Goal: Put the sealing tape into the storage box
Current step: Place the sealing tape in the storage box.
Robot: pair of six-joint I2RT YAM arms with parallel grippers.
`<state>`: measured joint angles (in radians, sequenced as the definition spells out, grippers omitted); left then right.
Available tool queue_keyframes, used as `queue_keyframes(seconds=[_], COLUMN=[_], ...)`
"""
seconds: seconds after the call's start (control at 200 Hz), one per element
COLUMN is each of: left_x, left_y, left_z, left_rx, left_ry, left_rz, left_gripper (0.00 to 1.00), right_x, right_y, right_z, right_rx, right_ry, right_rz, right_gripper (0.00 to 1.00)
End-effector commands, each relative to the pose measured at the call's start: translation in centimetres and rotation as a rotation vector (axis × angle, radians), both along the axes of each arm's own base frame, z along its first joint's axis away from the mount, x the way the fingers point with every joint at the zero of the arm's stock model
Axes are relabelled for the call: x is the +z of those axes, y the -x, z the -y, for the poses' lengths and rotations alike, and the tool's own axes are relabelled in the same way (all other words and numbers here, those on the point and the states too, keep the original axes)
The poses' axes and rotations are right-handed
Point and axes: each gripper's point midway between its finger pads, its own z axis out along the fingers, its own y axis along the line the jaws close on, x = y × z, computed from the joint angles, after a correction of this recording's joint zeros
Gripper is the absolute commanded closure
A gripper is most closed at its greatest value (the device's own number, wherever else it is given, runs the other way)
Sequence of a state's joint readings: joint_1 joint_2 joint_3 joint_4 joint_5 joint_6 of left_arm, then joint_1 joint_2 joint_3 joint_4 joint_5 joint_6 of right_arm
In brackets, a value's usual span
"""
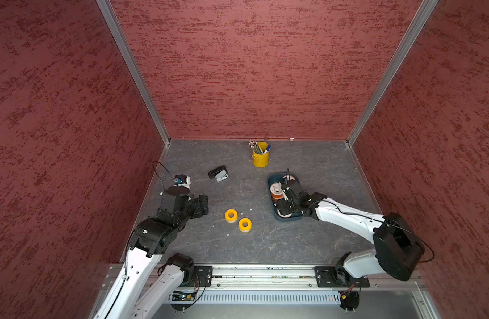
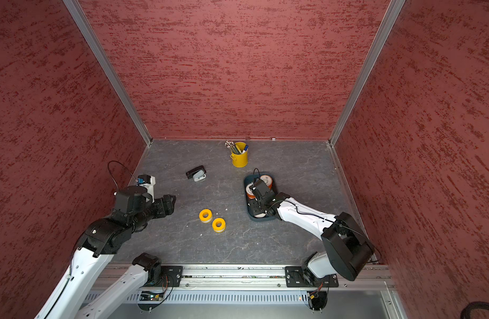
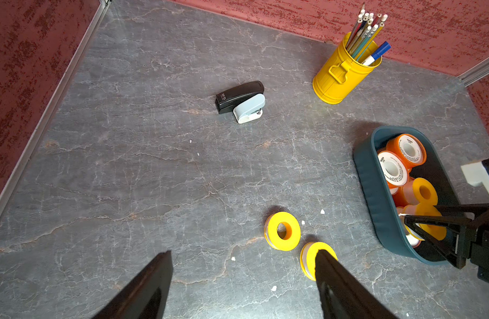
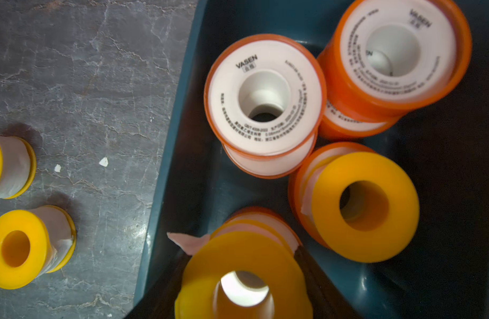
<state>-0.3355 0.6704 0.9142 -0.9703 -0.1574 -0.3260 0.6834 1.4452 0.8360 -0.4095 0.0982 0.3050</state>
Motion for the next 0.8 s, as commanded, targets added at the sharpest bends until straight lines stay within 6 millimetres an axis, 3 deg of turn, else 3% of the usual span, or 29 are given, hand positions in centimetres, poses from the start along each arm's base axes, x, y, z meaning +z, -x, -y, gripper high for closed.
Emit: queue_keyframes(seconds=[0.0,0.491,0.521,0.797], left_x=[-0.1,-0.3,-0.3,-0.4], left_y=[-0.3,-0.4,-0.4,-0.5], left_z=[0.0,0.1,0.1,0.1], left_rx=[-0.002,-0.004,-0.005,-0.003], left_ry=[-0.002,-0.004,-0.003,-0.003], left_rz=[0.007,-0.003,-0.003,-0.007], left_gripper=[0.16,0.15,0.15,0.15], right_x=[0.2,-2.2,-3.0,-3.5], right_y=[-0.7,0.4,0.5,0.3], right_z=[0.2,1.3,1.4,1.4], right_rx=[-0.030,-0.037,-0.036,-0.037], right_ry=[-0.013,0.012,0.028,0.037], right_rz=[0.031,-0.006,-0.025,-0.032], right_gripper=[0.53,0.50,0.50,0.47])
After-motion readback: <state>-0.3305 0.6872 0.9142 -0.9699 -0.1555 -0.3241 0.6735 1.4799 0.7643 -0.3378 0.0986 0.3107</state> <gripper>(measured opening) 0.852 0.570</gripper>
